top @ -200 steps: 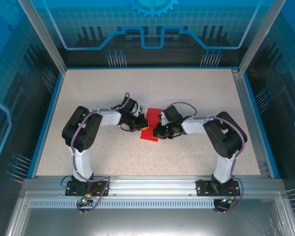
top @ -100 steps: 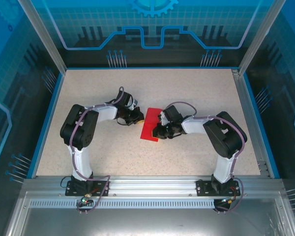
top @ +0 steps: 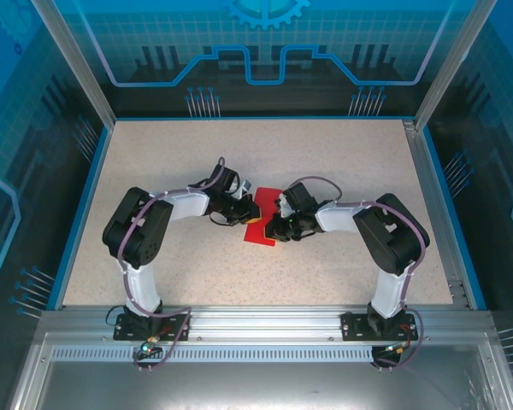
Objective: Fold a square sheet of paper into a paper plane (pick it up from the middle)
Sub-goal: Fold the triangle a second time at the center of the table.
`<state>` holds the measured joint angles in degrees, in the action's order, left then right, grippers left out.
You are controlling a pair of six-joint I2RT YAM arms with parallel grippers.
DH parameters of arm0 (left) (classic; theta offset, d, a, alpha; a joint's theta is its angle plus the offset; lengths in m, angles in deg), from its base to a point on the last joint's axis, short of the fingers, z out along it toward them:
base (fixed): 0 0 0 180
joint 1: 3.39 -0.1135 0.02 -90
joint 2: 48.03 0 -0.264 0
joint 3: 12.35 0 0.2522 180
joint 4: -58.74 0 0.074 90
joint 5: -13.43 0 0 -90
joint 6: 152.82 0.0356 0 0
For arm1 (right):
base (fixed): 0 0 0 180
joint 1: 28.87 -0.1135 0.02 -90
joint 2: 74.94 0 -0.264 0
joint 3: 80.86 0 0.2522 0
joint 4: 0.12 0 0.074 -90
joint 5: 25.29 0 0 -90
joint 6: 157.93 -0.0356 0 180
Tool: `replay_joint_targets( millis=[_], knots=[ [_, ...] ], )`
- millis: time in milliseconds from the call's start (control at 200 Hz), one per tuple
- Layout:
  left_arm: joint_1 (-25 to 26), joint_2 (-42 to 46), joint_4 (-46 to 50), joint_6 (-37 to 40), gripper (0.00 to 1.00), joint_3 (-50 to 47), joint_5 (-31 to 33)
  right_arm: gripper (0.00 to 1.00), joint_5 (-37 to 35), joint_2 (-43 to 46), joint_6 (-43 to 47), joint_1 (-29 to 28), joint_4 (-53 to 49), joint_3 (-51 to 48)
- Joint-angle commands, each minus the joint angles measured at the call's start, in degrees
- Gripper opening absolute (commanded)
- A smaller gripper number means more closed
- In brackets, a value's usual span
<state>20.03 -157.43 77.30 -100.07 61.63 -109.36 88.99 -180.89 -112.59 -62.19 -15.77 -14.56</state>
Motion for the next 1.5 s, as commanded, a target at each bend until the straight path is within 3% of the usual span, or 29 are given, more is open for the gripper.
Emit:
replay_joint_targets(
  millis=[0, 185, 550, 740, 860, 985, 1110, 1495],
  knots=[
    [-0.31, -2.82, 1.58, 1.35, 0.06, 0.81, 1.06, 0.10, -0.05, -0.01, -1.41, 0.78, -1.73, 1.10],
    [-0.26, -4.33, 1.67, 1.28, 0.05, 0.36, 1.68, 0.11, -0.48, 0.94, -1.67, 0.29, -1.59, 3.38],
    [-0.26, -4.06, 1.44, 1.13, 0.05, -0.04, 1.77, 0.11, -3.19, -5.47, -1.57, -0.34, -3.55, 4.91],
    [-0.27, -4.24, 1.18, 0.96, 0.05, -0.02, 1.84, 0.12, -1.87, -3.22, -1.23, 0.00, -2.93, 3.66],
    [-0.24, -3.95, 1.14, 0.76, 0.05, -0.19, 1.77, 0.16, -3.19, 2.34, -0.81, 0.42, -4.03, 3.52],
    [-0.23, -3.20, 0.74, 0.34, 0.05, -0.38, 1.44, 0.30, -8.58, 6.11, -1.18, 2.62, -7.93, 2.40],
    [-0.25, -2.45, 0.51, 0.24, 0.05, -0.40, 1.41, 0.36, -8.04, 5.99, -2.83, 5.11, -6.24, 0.90],
    [-0.26, -2.22, 0.48, 0.17, 0.05, -0.38, 1.04, 0.37, -4.97, 1.26, -5.26, 5.23, -2.59, 1.50]
  ],
)
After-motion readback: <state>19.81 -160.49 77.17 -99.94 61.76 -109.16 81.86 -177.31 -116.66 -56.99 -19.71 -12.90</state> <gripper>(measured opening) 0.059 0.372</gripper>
